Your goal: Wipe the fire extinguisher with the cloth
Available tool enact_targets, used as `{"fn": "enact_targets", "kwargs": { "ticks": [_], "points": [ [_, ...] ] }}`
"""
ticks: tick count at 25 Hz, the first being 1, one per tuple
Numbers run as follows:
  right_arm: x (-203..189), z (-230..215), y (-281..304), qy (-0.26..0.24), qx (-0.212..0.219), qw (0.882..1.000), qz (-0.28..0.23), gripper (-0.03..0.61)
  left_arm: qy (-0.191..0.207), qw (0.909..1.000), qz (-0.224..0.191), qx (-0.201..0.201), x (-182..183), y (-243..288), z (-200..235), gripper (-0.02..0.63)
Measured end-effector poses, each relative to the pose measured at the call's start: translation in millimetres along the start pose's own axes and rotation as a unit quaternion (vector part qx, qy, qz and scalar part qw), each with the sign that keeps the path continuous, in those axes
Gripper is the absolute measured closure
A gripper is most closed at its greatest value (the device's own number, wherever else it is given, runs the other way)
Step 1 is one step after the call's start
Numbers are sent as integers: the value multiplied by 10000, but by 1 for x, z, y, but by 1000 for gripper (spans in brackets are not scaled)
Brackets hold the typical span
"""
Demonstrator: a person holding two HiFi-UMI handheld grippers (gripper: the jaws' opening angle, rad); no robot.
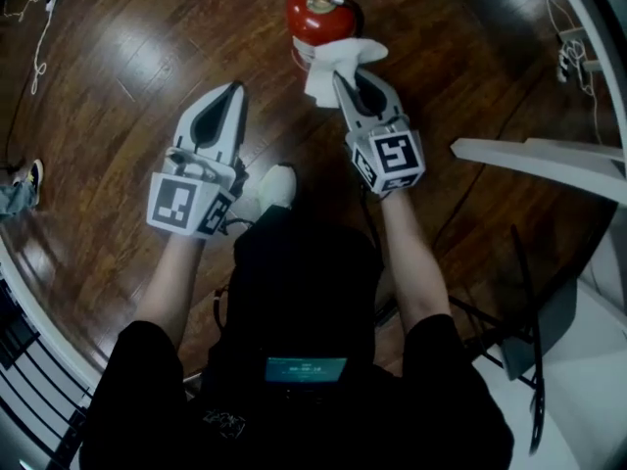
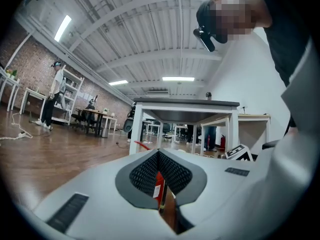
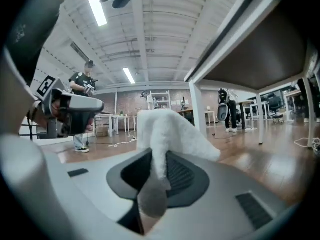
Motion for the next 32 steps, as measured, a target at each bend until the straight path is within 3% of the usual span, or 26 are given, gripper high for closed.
{"fn": "enact_targets", "kwargs": {
  "ticks": [6, 12, 19, 24, 27, 32],
  "points": [
    [141, 56, -67, 174, -108, 9991, -373, 483, -77, 9995, 291, -63, 131, -46, -35, 615],
    [308, 132, -182, 602, -293, 9973, -292, 483, -332, 9967, 741, 17, 283, -131, -92, 615],
    [451, 213, -305, 587, -387, 9970, -316, 482, -222, 9985, 416, 279, 435, -236, -161, 615],
    [503, 289, -365, 610, -341, 9965, -451, 480, -217, 9989, 252, 318, 488, -323, -199, 615],
    [514, 328, -384, 691, -246, 9966, -366, 480, -91, 9994, 160, 309, 497, -359, -212, 615],
    [529, 369, -394, 756, -255, 9958, -445, 480, -217, 9996, 131, 124, 512, -388, -228, 615]
  ]
}}
Point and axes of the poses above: the fingertips, and each gripper's own axes: y forward along the fingers, z to its left, x out of its top, the point moved 9 cm from there along -y, backward along the fingers, and after that the axes turned 12 degrees about x, right-handed, at the moved point
